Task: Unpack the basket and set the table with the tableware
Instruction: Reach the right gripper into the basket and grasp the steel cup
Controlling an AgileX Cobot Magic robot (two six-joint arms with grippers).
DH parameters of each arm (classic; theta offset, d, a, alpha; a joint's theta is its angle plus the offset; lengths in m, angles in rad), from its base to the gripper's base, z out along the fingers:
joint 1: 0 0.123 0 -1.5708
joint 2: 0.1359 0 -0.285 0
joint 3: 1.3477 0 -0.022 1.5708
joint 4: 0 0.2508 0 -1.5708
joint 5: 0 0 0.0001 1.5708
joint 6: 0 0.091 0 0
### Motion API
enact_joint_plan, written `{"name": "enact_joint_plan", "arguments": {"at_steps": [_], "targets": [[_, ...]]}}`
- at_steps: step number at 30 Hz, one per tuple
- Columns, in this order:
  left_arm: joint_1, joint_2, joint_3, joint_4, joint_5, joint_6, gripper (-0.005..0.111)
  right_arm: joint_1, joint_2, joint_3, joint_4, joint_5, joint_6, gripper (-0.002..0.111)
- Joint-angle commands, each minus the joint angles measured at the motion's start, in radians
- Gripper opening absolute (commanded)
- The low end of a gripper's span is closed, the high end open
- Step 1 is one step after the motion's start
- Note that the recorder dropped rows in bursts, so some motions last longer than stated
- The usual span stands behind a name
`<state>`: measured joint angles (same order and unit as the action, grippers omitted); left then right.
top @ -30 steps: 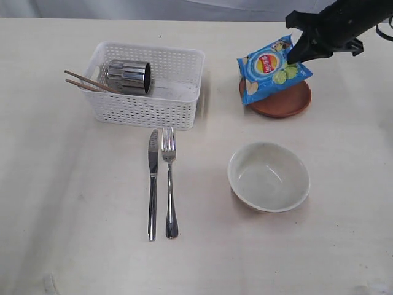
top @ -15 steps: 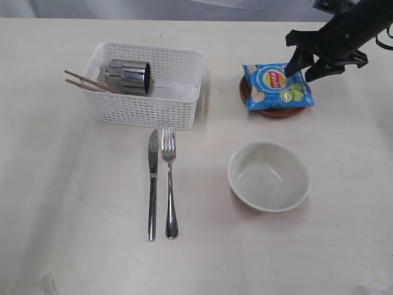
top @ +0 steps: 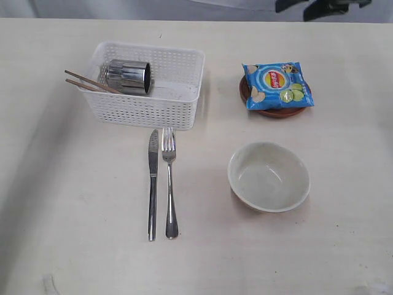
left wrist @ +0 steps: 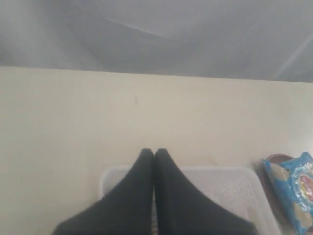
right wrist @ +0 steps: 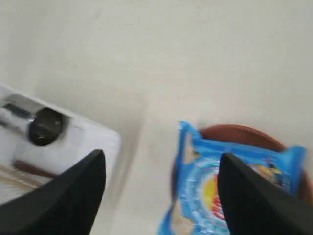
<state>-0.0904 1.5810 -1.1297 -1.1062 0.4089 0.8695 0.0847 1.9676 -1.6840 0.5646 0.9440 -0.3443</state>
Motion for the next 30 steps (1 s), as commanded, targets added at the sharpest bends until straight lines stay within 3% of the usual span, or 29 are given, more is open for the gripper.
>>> {"name": "enact_joint_plan", "arguments": {"at_steps": [1, 4, 8, 13, 16, 30], "targets": [[0.058, 0.026, 0.006, 0.087, 0.139, -0.04, 0.0, 0.156, 0.008, -0.09, 0.055, 0.097, -0.099, 0.063], [0.058, 0.052, 0.006, 0.102, 0.18, -0.04, 0.0, 0.274, 0.051, -0.157, 0.022, 0.12, -0.123, 0.063], [0.058, 0.072, 0.006, 0.102, 0.199, -0.04, 0.0, 0.376, 0.146, -0.257, 0.044, 0.123, 0.03, 0.063], [0.058, 0.077, 0.006, 0.097, 0.185, -0.04, 0.0, 0.384, 0.337, -0.378, 0.249, 0.225, 0.11, 0.063], [0.058, 0.077, 0.006, 0.087, 0.174, -0.04, 0.0, 0.386, 0.418, -0.416, 0.278, 0.238, 0.113, 0.063], [0.058, 0.077, 0.006, 0.073, 0.162, -0.04, 0.0, 0.454, 0.517, -0.422, 0.264, -0.136, 0.147, 0.063]]}}
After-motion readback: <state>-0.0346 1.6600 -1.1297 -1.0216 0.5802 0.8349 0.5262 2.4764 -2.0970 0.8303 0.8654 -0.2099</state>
